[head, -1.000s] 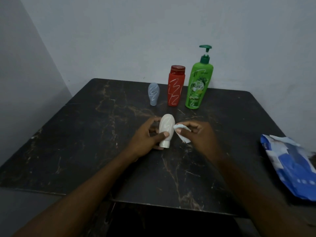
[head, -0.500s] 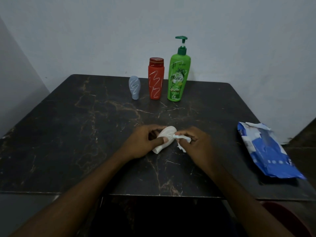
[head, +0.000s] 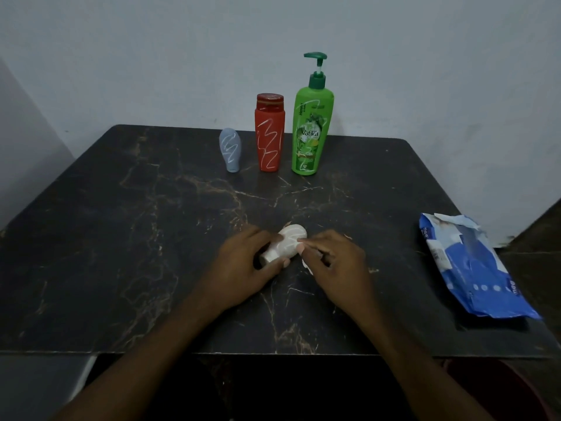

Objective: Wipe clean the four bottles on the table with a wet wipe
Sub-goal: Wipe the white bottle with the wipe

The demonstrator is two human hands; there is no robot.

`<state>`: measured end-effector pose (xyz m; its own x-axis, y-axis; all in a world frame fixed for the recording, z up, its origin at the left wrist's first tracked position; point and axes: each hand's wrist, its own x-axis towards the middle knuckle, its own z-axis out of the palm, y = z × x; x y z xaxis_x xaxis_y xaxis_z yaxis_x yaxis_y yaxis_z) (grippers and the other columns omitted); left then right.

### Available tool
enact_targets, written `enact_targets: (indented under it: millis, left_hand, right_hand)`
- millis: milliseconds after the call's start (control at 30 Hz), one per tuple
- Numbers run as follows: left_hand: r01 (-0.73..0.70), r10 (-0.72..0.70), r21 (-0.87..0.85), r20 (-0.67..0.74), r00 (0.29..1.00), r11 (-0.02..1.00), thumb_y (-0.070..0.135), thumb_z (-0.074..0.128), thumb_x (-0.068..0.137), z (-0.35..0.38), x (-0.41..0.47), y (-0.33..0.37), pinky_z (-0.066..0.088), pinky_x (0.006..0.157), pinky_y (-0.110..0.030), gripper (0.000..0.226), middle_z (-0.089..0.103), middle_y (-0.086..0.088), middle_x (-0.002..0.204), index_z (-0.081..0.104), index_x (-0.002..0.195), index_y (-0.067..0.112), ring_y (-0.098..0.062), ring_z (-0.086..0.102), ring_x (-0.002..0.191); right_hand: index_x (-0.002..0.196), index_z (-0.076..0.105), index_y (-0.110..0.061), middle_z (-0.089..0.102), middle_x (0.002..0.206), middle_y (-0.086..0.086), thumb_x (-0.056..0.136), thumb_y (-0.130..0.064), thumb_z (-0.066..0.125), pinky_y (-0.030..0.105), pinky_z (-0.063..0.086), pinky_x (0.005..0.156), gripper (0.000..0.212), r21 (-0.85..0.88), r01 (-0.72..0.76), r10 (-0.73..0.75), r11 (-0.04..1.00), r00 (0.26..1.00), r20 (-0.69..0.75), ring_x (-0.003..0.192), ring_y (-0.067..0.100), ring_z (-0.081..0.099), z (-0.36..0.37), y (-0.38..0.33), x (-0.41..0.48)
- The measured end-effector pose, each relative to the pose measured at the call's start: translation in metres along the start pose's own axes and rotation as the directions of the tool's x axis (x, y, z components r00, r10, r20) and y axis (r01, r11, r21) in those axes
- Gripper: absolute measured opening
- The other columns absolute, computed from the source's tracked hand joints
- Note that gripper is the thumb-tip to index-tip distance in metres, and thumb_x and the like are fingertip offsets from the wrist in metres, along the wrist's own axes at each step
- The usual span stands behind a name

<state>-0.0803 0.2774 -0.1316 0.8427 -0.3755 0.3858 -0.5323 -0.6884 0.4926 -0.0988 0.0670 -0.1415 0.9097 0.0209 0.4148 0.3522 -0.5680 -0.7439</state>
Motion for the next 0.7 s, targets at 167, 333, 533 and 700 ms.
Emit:
enact_targets:
  millis: [167,333,533,700]
  left_hand:
    - [0.054,-0.053,-0.071,0.015,0.998,0.996,0.031,0.084,0.083,-0.003,-0.006,-0.004,0.047,0.084,-0.015,0.052,0.065,0.01,0.107,0.069,0.131,0.022,-0.002,0.06,0.095]
    - [0.088,-0.092,-0.099,-0.039,0.995,0.991,0.029,0.086,0.08,-0.003,-0.005,-0.004,0.049,0.084,-0.018,0.047,0.067,0.01,0.105,0.073,0.124,0.023,-0.001,0.062,0.094]
    - [0.099,-0.106,-0.121,-0.06,0.993,0.988,0.027,0.09,0.075,-0.002,-0.006,-0.005,0.045,0.082,-0.008,0.044,0.07,0.01,0.104,0.076,0.116,0.02,0.001,0.063,0.094]
    - [0.109,-0.119,-0.139,-0.062,0.991,0.984,0.029,0.091,0.074,-0.003,-0.005,-0.005,0.046,0.079,-0.009,0.044,0.069,0.011,0.102,0.076,0.113,0.019,0.001,0.063,0.092]
  right_hand:
    - [0.099,0.079,-0.022,0.068,0.092,-0.011,0.089,-0.023,0.073,0.013,0.048,0.077,0.012,0.031,-0.031,0.031,0.999,0.999,-0.022,0.086,0.002,0.064,0.003,0.003,0.0]
    - [0.108,0.075,-0.024,0.073,0.099,-0.015,0.083,-0.027,0.08,0.034,0.059,0.083,0.026,0.166,-0.248,0.252,0.954,0.968,-0.001,0.09,0.001,0.07,0.004,0.005,-0.002]
    - [0.1,0.077,-0.02,0.07,0.095,-0.012,0.08,-0.022,0.082,0.027,0.056,0.082,0.021,0.13,-0.161,0.162,0.978,0.987,0.004,0.088,0.002,0.067,0.018,-0.011,-0.009]
    - [0.093,0.078,-0.023,0.068,0.086,-0.009,0.086,-0.026,0.076,0.029,0.053,0.079,0.007,-0.062,-0.16,0.155,0.985,0.985,-0.069,0.08,0.002,0.063,0.008,-0.006,0.001]
